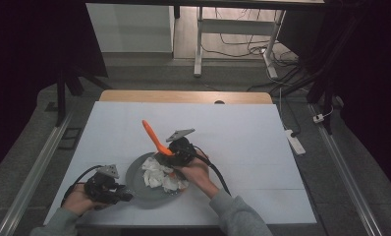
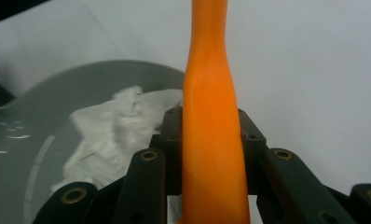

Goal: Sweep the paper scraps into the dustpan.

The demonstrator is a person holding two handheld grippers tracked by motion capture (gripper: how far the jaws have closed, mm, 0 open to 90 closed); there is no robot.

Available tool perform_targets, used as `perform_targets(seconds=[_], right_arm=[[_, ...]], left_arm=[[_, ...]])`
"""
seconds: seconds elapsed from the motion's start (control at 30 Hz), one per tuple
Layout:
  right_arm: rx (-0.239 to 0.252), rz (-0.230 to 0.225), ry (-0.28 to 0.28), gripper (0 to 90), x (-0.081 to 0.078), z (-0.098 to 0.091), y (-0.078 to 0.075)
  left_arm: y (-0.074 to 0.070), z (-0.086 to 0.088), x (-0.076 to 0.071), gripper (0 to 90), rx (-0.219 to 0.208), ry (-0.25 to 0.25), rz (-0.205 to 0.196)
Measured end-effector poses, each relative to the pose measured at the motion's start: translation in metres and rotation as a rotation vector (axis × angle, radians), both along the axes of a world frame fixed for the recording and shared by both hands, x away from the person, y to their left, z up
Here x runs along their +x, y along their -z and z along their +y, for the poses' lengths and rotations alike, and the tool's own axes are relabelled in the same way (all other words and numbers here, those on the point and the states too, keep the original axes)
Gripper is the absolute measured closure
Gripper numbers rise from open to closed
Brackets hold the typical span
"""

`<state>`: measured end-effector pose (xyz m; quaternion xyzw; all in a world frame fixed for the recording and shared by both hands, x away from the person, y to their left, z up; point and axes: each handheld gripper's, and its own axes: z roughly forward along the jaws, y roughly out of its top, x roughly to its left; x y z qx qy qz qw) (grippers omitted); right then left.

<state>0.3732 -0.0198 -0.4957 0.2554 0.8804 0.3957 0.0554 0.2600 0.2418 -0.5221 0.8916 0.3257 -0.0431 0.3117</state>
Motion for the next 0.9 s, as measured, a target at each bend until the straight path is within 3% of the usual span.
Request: perform_targets(seconds=[0.1, 0.2, 0.5, 0.7, 0.9], right_arm=[[0.024, 0.000, -0.036, 70.6, -0.007, 0.006, -0.005], [0.055, -0.018, -0.036, 70.6, -0.011, 0.005, -0.015], [0.092, -0.063, 0.040, 70.6, -0.002, -0.025, -0.039], [0.051, -0.080, 0.086, 70.5, 0.005, -0.040, -0.037], [-0.005, -0.052, 0.150, 70.5, 0.013, -0.048, -0.018]], left_arm=[[0.000, 0.000, 0.000, 61.2, -0.001, -0.001, 0.000], [0.000, 0.000, 0.000, 61.2, -0.001, -0.002, -0.001], [0.000, 0.000, 0.000, 61.2, -0.003, -0.002, 0.001], [0.000, -0.001, -0.001, 61.2, 0.001, -0.004, -0.001], [0.000, -0.002, -0.001, 61.2, -0.001, -0.011, -0.001]])
